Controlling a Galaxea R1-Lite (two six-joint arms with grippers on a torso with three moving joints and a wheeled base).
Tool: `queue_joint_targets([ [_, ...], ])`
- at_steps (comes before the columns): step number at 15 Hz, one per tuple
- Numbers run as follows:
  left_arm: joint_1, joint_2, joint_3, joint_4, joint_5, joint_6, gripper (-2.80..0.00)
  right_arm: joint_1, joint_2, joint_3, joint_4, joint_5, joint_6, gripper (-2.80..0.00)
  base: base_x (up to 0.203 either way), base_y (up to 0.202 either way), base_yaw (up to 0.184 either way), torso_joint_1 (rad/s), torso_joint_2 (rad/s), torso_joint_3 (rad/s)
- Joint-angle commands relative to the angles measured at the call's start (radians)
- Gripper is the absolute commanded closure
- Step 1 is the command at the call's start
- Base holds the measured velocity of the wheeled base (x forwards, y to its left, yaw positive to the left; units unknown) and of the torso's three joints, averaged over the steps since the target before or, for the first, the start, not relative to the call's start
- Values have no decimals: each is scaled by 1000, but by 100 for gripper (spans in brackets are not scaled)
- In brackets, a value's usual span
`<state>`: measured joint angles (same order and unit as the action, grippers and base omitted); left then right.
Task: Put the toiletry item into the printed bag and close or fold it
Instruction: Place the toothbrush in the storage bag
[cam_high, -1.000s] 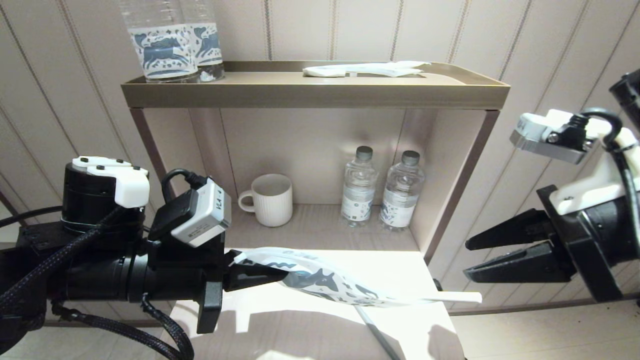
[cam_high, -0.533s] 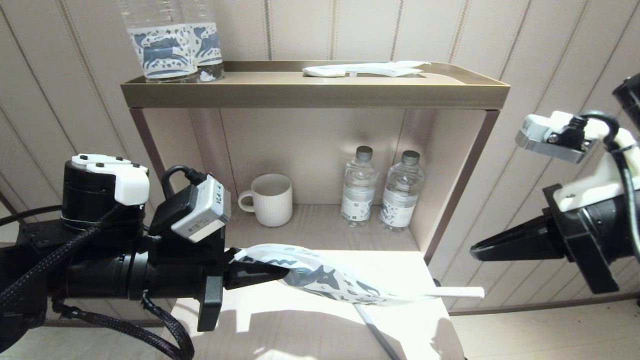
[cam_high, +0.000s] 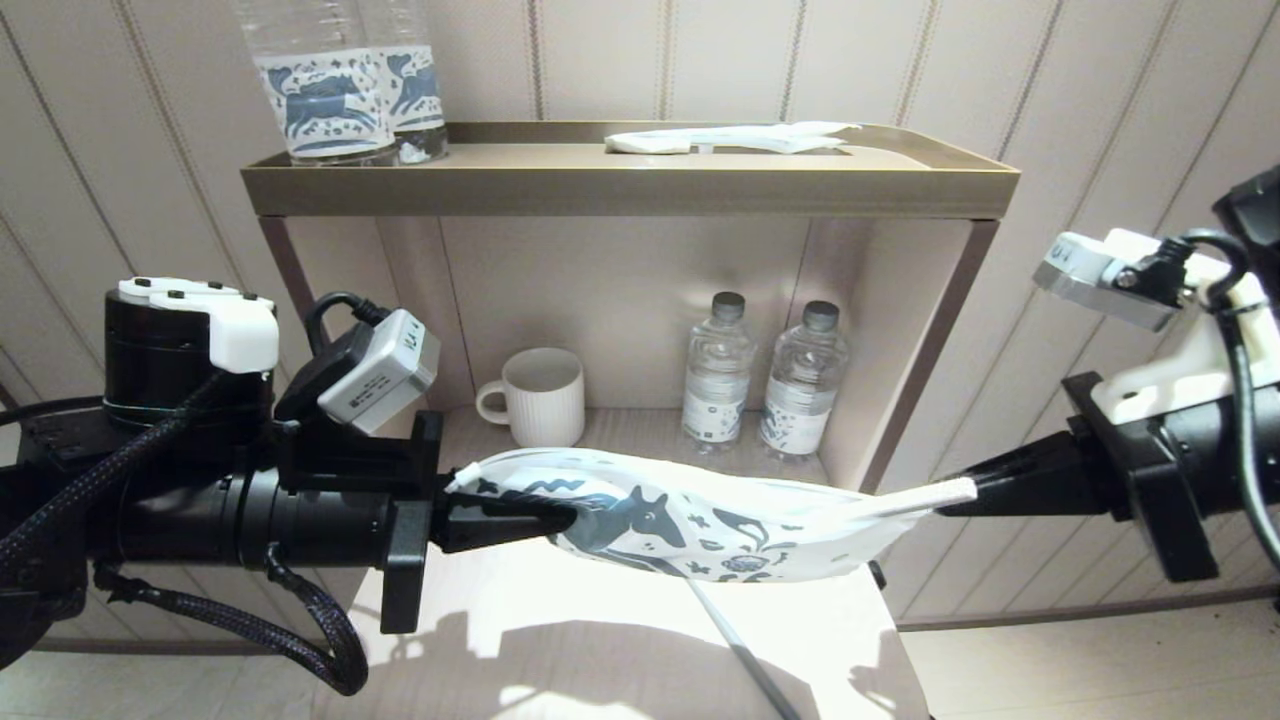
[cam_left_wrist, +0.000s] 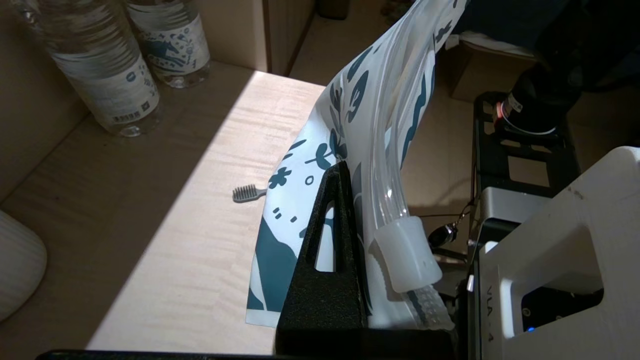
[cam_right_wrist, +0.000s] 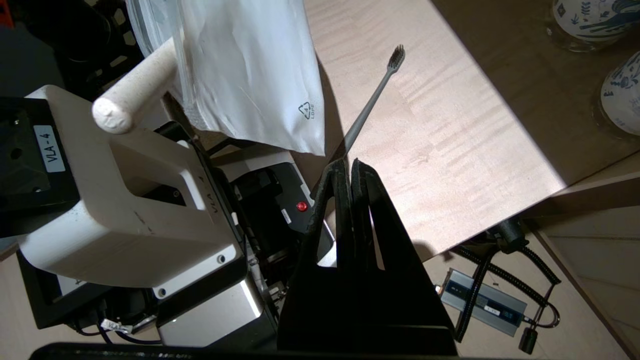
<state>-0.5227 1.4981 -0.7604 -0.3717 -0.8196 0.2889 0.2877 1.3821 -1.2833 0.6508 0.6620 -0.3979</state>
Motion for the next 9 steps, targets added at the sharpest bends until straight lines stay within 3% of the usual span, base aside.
queue_joint_targets([
  [1, 1, 7, -2, -3, -4, -6, 0, 0, 1, 49, -44, 6, -6, 0, 0, 0, 0, 0, 0, 0],
  [2, 1, 7, -2, -3, -4, -8, 0, -2, 2, 79, -136, 9, -5, -280, 0, 0, 0, 0, 0, 0],
  [3, 1, 8, -2, -3, -6, -8, 0, 0, 3, 107, -195, 12, -2, -280, 0, 0, 0, 0, 0, 0],
  [9, 1, 8, -2, -3, -27, -8, 0, 16, 17, 104, -197, 18, -1, -280, 0, 0, 0, 0, 0, 0],
])
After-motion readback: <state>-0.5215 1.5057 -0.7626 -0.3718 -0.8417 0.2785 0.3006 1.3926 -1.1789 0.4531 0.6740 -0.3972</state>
